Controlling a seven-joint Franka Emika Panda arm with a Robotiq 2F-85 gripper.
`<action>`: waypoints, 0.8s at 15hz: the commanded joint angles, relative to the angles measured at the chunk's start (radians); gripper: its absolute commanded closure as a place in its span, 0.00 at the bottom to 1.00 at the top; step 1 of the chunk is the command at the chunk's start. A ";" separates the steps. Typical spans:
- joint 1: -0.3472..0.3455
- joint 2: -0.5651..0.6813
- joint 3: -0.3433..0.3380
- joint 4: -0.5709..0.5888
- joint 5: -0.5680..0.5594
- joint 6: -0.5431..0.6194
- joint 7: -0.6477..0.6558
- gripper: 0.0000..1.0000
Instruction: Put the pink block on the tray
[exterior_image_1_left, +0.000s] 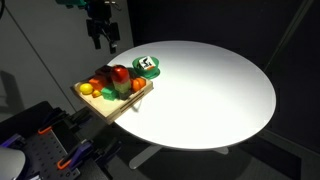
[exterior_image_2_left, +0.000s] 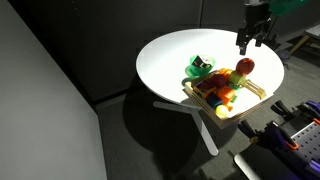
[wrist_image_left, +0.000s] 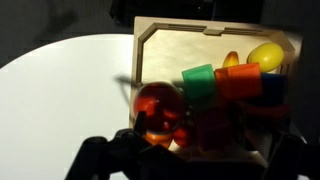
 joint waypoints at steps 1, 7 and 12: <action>-0.015 -0.052 -0.008 0.006 0.051 -0.075 0.018 0.00; -0.025 -0.129 -0.016 0.000 0.075 -0.136 0.027 0.00; -0.028 -0.196 -0.013 -0.004 0.062 -0.156 0.040 0.00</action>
